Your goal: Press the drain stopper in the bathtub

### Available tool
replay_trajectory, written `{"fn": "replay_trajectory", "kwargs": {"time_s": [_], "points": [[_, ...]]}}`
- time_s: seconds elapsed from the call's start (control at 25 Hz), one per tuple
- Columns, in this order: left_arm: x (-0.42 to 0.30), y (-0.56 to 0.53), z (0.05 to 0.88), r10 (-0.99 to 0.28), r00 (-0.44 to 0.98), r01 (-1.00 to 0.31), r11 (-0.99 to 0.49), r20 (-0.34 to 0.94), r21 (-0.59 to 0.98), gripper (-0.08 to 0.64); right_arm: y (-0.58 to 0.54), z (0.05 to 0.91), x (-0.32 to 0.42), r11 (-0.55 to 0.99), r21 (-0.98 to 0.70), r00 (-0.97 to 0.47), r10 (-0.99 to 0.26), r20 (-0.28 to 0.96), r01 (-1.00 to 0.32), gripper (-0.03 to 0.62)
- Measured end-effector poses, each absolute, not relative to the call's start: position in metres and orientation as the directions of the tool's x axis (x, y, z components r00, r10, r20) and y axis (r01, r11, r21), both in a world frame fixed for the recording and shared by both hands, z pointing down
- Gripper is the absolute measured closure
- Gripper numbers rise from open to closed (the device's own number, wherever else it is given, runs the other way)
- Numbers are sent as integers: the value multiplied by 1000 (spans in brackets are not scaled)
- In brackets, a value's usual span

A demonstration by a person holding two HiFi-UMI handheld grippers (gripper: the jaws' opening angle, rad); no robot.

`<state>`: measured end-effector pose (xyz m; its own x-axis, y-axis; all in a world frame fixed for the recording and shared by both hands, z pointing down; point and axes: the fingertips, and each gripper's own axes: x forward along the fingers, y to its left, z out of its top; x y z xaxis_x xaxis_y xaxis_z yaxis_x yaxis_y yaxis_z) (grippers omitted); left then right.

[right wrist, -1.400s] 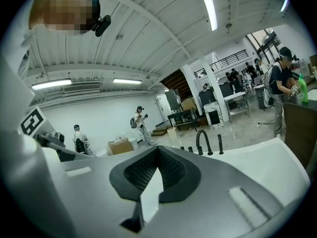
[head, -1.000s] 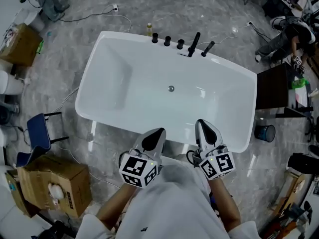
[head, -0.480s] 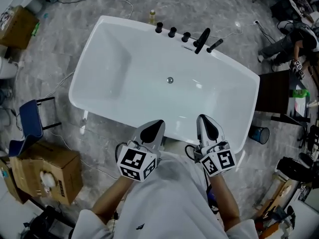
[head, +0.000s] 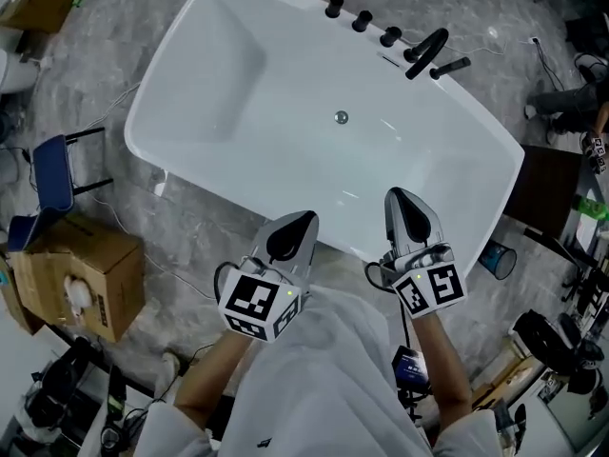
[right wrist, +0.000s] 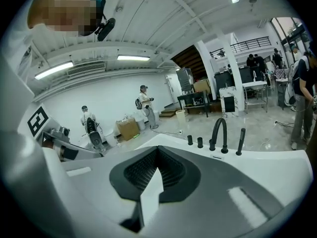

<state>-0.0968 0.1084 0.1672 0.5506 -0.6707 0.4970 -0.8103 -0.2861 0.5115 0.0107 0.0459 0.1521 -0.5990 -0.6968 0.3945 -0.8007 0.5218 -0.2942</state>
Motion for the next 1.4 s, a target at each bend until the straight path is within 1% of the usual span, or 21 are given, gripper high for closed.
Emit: {"fn": "replay_trajectory", "kwargs": {"time_s": [0.08,0.2,0.28,0.36,0.44,0.52,0.72,0.84,0.96,1.16,1.32,1.4], "points": [[-91,105,177,-668,543,-816,-275,509,509,560,38,161,13,536,-285,-607,-686,401,-795,597],[-81,95,194,-659,541,-820,-277,522,500,560,21,177,24,512,-295,-590,-705,392,-807,595],[-76,88,206,-654,541,-821,-276,528,500,560,11,190,23,521,-337,-619,-691,373,-785,595],[-73,82,221,-652,540,-821,-268,533,504,560,6,206,16,570,-341,-665,-651,367,-747,592],[-71,77,240,-650,538,-820,-256,537,511,560,1,230,10,615,-287,-676,-623,393,-734,591],[-71,71,261,-647,538,-818,-247,540,519,561,-7,257,7,626,-256,-669,-616,417,-736,591],[-70,48,321,-646,527,-826,-235,552,512,560,-29,327,5,638,-246,-665,-582,467,-730,591],[-72,37,357,-663,506,-830,-201,552,520,560,-40,373,3,635,-275,-669,-541,510,-722,592],[-72,35,390,-652,502,-830,-180,568,528,560,-51,403,2,622,-299,-671,-531,518,-724,591],[-59,33,432,-626,518,-821,-173,583,544,560,-66,446,10,618,-284,-651,-517,556,-733,592],[-32,23,488,-615,521,-817,-158,592,555,560,-80,509,40,617,-255,-624,-509,592,-745,596],[-30,17,510,-614,520,-818,-156,594,554,560,-85,537,41,640,-220,-616,-499,609,-736,589]]}}
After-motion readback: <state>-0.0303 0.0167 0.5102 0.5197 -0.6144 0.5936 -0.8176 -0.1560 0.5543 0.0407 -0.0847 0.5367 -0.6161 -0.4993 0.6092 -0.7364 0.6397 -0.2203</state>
